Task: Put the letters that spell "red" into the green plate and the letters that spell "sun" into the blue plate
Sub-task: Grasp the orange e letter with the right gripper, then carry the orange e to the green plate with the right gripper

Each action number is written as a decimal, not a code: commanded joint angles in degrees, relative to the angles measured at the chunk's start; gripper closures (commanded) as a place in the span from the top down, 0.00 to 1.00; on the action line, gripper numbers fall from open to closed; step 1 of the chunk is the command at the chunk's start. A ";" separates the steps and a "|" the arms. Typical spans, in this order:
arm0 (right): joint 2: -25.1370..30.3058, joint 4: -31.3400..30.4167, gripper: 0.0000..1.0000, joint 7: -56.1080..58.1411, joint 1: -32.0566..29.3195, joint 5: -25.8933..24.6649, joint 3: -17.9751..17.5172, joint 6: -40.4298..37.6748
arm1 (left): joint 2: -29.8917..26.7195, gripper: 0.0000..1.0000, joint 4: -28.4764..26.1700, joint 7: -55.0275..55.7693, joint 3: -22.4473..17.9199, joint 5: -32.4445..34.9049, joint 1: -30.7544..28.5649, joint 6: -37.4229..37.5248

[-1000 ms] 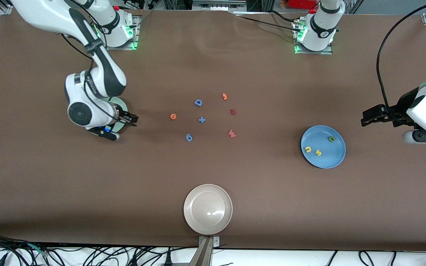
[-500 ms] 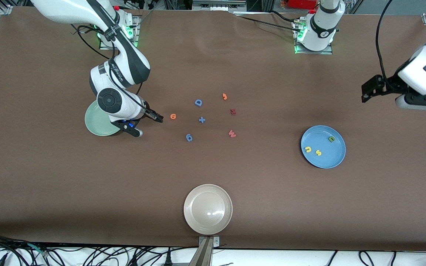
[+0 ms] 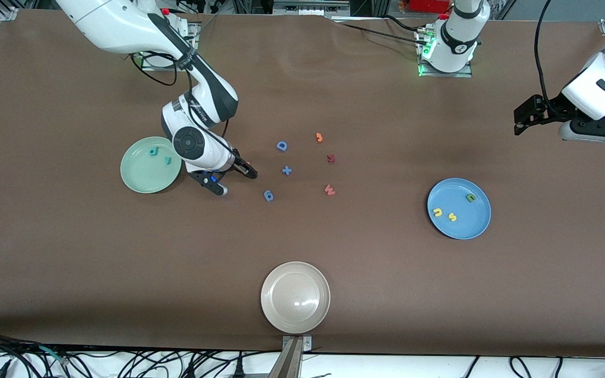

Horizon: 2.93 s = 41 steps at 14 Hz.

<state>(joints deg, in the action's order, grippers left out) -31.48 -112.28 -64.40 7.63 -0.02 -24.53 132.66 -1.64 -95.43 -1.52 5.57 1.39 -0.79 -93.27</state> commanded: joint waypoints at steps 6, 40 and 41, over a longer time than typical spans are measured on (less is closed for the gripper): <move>-2.88 -2.07 0.92 -1.08 0.28 -0.50 -0.17 4.09 | -0.56 1.00 -0.45 -1.21 3.13 -1.56 -2.38 -0.25; 7.14 2.17 0.10 55.24 -4.12 0.11 27.07 -22.31 | 0.94 1.00 1.83 2.22 3.13 -1.83 -2.20 1.68; 6.70 -0.20 0.10 56.39 -4.12 0.11 27.25 -18.01 | 0.94 1.00 1.92 2.13 3.13 -1.83 -2.29 1.68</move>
<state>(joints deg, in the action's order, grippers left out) -24.99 -107.49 -11.28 3.04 -0.23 2.14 108.21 -1.56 -95.40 0.47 8.32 1.38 -2.33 -92.96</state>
